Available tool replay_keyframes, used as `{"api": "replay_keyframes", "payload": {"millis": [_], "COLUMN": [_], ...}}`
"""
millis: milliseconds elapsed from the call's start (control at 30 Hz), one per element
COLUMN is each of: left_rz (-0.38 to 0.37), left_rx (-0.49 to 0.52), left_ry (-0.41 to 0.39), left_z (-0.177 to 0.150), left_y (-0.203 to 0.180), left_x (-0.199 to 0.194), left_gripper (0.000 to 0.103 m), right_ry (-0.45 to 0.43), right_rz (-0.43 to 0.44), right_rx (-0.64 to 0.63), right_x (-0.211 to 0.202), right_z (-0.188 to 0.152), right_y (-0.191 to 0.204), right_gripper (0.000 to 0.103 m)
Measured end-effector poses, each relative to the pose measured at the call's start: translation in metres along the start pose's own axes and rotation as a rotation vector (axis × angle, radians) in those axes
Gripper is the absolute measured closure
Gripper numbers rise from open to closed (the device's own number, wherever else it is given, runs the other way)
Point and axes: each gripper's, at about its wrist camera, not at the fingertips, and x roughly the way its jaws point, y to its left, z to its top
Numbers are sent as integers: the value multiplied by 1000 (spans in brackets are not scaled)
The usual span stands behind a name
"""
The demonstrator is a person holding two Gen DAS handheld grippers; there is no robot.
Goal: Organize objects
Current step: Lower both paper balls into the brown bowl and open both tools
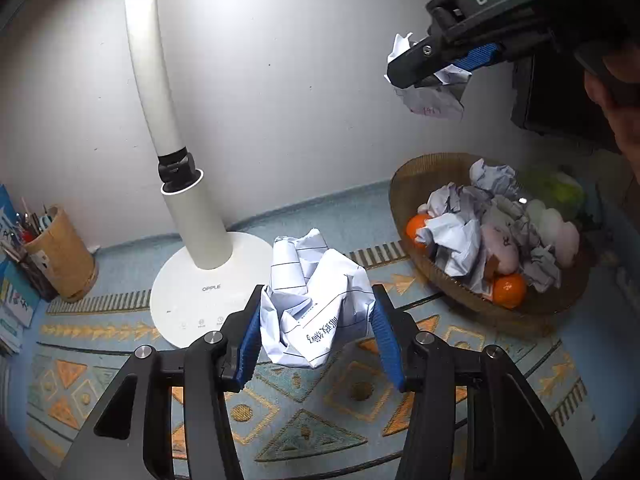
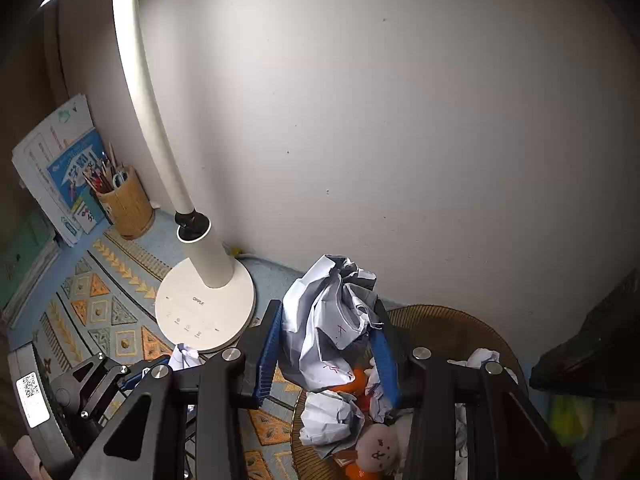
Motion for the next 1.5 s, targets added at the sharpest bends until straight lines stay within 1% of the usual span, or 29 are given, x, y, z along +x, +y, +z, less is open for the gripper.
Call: {"api": "replay_keyframes", "payload": {"millis": [100, 167, 233, 333, 367, 433, 567, 667, 733, 833, 900, 933, 967, 1000, 1033, 1067, 1133, 1167, 1233, 1333, 1500], "left_rz": [-55, -97, -127, -170, -188, -220, -251, -281, -304, -320, -339, -358, -383, -413, -439, -441, -365, -343, -335, -303, -252], "left_rx": [-20, -22, -11, -11, -17, -21, -15, -26, -58, -55, -42, -38, -43, -64, -84, -92, -62, -45, -32, -41, -67], "left_ry": [-32, -60, -87, -114, -118, -115, -95, -81, -70, -56, -44, -29, -10, 10, 42, 64, 32, 24, 36, 36, 4], "left_z": [16, 23, 31, 40, 39, 39, 34, 30, 27, 25, 26, 26, 26, 26, 25, 24, 19, 17, 13, 8, 5], "left_y": [-11, -20, -35, -58, -60, -73, -93, -100, -101, -107, -112, -115, -117, -116, -116, -116, -119, -119, -117, -108, -82], "left_x": [-13, -25, -28, -29, -32, -27, -15, -7, -2, 6, 14, 19, 25, 32, 39, 44, 40, 37, 33, 24, -10], "left_gripper": [56, 56, 56, 56, 56, 56, 56, 56, 56, 56, 55, 54, 53, 48, 20, 0, 1, 1, 1, 1, 1], "right_ry": [-42, -70, -92, -137, -143, -144, -138, -115, -107, -106, -97, -103, -97, -69, -43, -38, -35, -44, -57, -62, -87], "right_rz": [25, 11, -11, 0, 7, 19, 39, 37, 17, 40, 35, 22, 26, 61, 93, 107, 6, -35, -46, -45, -127], "right_rx": [69, 94, 123, 170, 180, 199, 205, 196, 186, 219, 221, 222, 226, 233, 236, 232, 202, 186, 199, 228, 214], "right_x": [-25, -40, -51, -61, -59, -54, -35, -17, -10, 2, 13, 19, 25, 33, 40, 44, 45, 43, 37, 25, -10], "right_z": [-14, -24, -34, -45, -47, -48, -45, -42, -39, -36, -33, -33, -33, -33, -34, -35, -36, -37, -39, -42, -42], "right_y": [-27, -44, -62, -84, -88, -96, -97, -94, -95, -101, -103, -103, -102, -100, -98, -94, -87, -84, -84, -84, -67], "right_gripper": [62, 62, 62, 62, 62, 62, 62, 62, 62, 61, 57, 50, 37, 30, 5, 0, 0, 0, 0, 0, 0]}}
